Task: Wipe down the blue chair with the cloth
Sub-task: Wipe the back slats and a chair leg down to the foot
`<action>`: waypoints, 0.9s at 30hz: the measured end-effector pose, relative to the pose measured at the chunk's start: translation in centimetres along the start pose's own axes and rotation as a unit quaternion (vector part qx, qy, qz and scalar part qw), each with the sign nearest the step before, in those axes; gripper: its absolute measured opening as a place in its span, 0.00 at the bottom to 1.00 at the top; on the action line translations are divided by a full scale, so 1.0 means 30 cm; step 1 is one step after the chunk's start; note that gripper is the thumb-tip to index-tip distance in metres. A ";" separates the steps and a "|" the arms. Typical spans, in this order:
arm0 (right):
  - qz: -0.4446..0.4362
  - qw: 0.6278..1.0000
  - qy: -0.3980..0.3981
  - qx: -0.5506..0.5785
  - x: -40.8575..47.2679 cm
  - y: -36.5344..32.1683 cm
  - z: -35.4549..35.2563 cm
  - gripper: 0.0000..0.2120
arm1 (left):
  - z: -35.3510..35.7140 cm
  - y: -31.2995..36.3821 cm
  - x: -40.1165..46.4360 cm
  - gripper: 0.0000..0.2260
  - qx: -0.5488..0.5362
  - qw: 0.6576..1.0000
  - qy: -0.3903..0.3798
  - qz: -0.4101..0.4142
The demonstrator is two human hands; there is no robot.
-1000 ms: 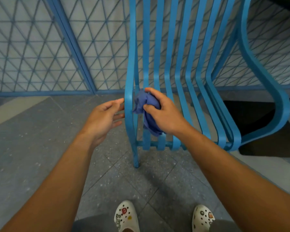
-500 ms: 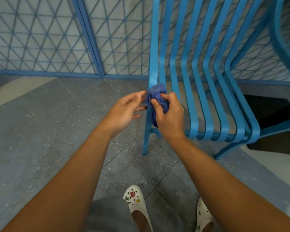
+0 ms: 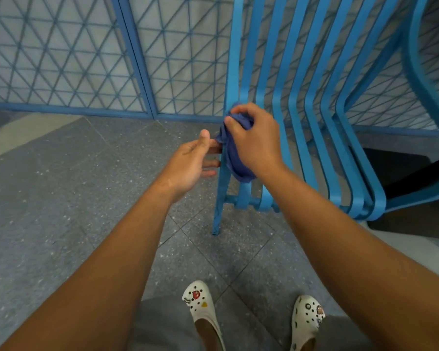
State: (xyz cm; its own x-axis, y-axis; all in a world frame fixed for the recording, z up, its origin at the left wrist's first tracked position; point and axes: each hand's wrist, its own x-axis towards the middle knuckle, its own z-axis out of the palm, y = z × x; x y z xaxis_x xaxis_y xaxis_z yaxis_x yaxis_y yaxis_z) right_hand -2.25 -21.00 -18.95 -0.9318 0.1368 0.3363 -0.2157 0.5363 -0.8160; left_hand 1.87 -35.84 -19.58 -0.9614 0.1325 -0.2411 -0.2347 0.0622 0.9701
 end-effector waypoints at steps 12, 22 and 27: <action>-0.045 0.999 0.006 -0.006 -0.312 0.213 0.089 0.05 | -0.018 -0.036 0.032 0.30 -0.035 0.999 -0.006 -0.031; -0.054 0.998 -0.018 0.029 -0.071 0.042 -0.049 0.11 | -0.025 -0.024 0.034 0.30 0.020 0.999 -0.010 -0.024; -0.086 0.996 0.011 0.006 -0.175 0.159 0.035 0.08 | -0.036 -0.039 0.044 0.28 0.027 0.999 -0.032 -0.016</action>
State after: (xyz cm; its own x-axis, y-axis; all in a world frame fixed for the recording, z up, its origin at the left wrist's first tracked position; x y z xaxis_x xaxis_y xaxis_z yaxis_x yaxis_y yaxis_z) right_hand 1.32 -20.03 -25.10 -0.8745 0.0618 0.4811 -0.3747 0.5437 -0.7510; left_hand 0.72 -36.81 -21.00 -0.9419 0.1929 -0.2750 -0.2554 0.1208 0.9593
